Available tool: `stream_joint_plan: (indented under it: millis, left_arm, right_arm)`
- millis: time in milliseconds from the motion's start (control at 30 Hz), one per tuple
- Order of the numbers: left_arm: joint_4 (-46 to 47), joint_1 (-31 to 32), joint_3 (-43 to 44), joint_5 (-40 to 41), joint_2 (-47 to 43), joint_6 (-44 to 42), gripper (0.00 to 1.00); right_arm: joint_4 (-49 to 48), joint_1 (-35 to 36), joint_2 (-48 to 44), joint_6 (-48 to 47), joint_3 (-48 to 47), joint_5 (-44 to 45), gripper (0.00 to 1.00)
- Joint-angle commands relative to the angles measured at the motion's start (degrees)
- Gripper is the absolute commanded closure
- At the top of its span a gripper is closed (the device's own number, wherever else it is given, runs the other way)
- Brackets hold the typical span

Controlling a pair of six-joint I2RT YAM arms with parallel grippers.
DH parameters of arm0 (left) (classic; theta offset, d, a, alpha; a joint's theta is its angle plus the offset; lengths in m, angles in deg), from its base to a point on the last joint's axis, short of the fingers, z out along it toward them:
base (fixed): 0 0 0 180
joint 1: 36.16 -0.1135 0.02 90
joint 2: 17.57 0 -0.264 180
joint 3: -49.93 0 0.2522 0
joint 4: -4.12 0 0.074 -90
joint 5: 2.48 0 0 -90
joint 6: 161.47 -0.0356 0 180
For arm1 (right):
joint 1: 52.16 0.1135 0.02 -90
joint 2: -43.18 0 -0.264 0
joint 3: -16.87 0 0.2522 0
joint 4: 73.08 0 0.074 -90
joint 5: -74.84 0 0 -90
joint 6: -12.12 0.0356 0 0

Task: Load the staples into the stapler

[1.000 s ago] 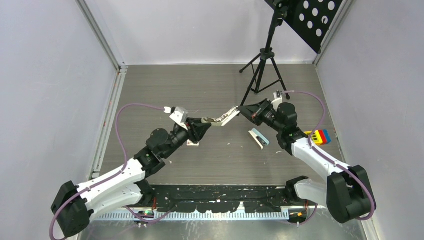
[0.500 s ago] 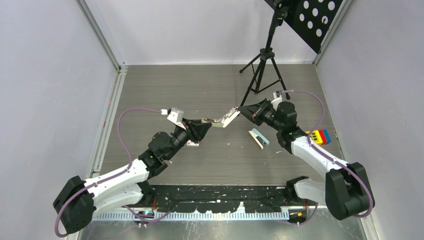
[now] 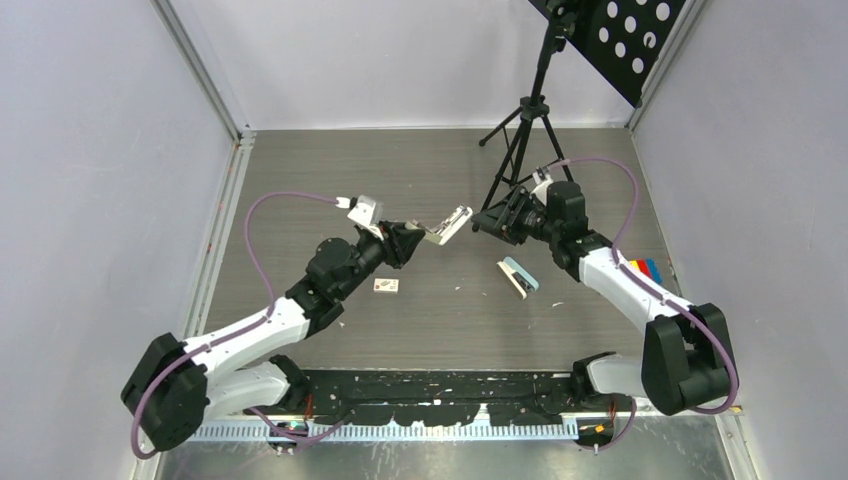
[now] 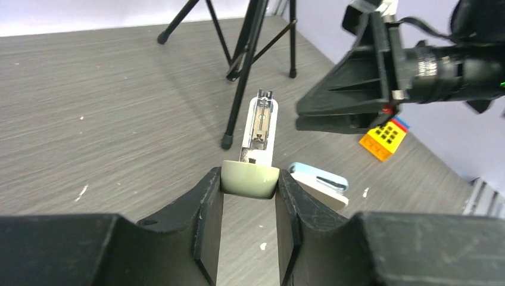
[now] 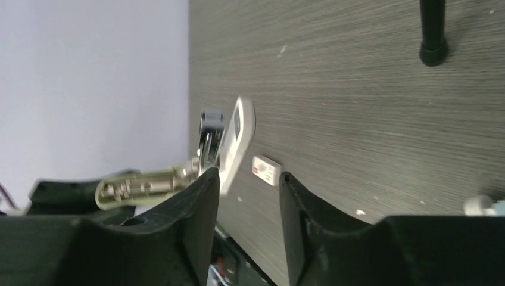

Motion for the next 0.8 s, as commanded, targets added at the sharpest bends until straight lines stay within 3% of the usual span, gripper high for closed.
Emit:
stream_joint_plan:
  millis: [0,233,433,600,767]
  left_arm:
    - [7.31,-4.13,2.8,-9.11,3.51,-2.84,1.0]
    - [7.64,-9.78,5.22,-25.16,6.85,-7.56,1.0]
    - [-4.73,-10.96,10.56,-37.47,6.02,-15.08,1.0]
    - [-14.88,-10.94,13.8,-42.37,4.58,-20.58,1.0]
    - [-19.98,-10.95,14.67,-44.72,2.92,-24.16,1.0]
  right_arm:
    - [15.3,0.01,0.16,-14.44,-6.86,-1.95,0.47]
    - [23.13,2.83,-3.11,-31.2,-11.04,-2.99,0.37]
    - [31.1,13.74,-5.86,-57.25,-15.41,-1.86,0.31]
    - [39.12,15.77,-9.93,-77.75,-18.65,-4.25,0.27]
    - [47.1,15.74,-10.13,-86.87,-23.3,-6.33,0.26]
